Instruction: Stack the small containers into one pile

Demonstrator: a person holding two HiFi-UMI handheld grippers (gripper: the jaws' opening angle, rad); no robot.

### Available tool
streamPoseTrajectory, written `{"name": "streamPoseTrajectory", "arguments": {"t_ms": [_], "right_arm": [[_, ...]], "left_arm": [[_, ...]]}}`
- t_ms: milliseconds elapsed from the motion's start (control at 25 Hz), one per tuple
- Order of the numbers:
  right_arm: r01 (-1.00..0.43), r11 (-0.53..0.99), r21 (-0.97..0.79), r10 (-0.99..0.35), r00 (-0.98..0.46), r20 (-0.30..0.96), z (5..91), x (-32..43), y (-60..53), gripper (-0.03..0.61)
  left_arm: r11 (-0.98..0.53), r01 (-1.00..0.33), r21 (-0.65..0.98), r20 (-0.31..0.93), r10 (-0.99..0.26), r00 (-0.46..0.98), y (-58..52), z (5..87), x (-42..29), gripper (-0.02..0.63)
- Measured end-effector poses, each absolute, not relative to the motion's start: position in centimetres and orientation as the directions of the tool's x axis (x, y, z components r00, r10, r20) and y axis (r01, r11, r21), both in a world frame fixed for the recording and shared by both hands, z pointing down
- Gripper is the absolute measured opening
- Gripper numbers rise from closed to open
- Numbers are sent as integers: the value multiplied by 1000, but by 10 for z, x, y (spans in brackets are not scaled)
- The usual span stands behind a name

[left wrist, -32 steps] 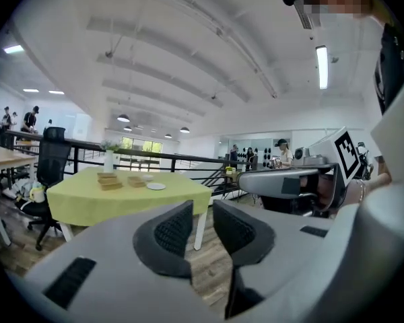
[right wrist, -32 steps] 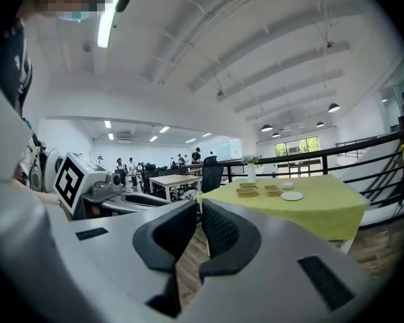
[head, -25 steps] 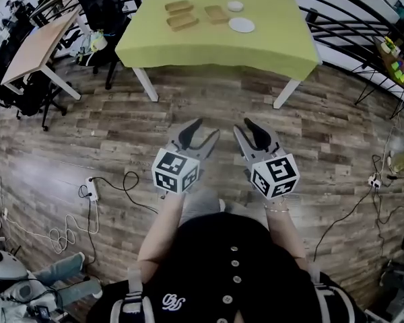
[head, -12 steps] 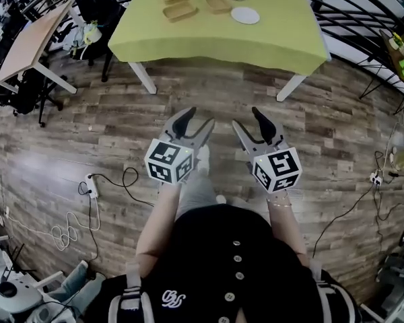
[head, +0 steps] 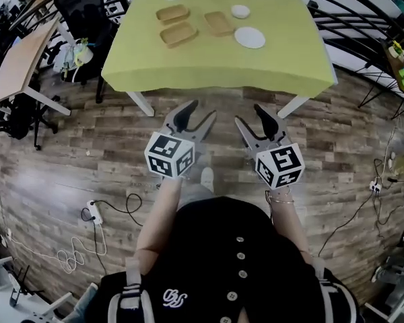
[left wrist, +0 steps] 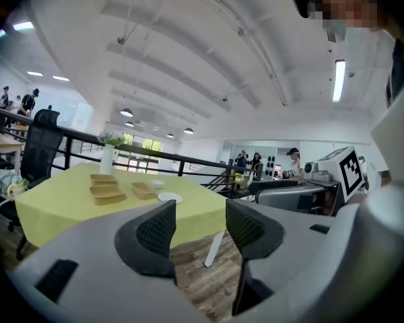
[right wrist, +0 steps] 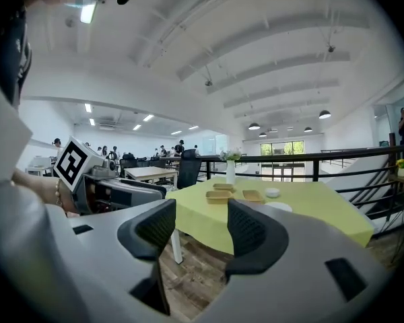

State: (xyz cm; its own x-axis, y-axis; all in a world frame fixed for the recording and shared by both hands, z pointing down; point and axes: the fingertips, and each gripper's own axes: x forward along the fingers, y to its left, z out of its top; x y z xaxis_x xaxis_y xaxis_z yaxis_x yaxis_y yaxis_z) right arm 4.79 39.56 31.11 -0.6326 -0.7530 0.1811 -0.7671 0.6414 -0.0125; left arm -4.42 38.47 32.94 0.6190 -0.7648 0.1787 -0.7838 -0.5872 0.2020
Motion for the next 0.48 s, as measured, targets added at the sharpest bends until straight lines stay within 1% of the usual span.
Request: {"name": "streamPoseTrajectory", "arguments": {"t_ms": [280,480], "right_arm": [[-790,613,-21,-776,-607,175,309,39,327,235],[-786,618,-23,-765,-608,211,320,41,298,233]], "left_arm": [[-625,-756,193,189,-733,654,318,329,-50,229],[-621,-750,228,208,-722,660,291,344,-47,229]]}}
